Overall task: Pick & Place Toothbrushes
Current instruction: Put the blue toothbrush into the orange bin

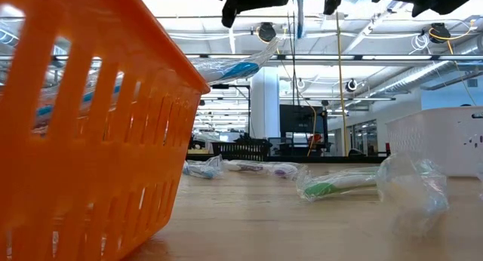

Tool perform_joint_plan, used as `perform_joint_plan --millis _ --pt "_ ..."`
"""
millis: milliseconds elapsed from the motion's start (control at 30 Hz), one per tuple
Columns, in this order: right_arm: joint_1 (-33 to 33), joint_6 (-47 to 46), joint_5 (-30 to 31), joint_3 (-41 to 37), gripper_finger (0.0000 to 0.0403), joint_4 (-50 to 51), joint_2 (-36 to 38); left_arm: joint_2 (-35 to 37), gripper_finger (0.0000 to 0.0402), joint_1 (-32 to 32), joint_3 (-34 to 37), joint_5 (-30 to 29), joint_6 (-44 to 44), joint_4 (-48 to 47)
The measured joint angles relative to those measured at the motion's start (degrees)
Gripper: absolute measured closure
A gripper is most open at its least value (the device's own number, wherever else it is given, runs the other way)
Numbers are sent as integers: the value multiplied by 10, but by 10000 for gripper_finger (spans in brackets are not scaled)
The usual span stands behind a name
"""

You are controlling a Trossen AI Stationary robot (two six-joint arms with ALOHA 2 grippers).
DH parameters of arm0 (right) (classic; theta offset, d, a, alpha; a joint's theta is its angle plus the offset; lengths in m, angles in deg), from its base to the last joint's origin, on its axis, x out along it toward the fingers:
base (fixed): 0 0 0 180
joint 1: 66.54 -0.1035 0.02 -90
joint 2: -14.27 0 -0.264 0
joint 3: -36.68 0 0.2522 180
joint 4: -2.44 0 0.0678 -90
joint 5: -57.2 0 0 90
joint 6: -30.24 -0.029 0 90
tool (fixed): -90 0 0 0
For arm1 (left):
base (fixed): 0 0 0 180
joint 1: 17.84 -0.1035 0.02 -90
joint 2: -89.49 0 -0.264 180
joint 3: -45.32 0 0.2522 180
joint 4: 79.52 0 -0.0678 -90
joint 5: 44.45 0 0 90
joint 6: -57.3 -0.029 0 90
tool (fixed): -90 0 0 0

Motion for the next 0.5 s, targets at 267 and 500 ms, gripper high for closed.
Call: perform_joint_plan --millis 267,500 --pt "-4 16 2 0 403 -8 0 0 320 -9 0 42 -10 41" --pt "-4 17 2 0 403 -8 0 0 291 -9 0 52 -12 42"
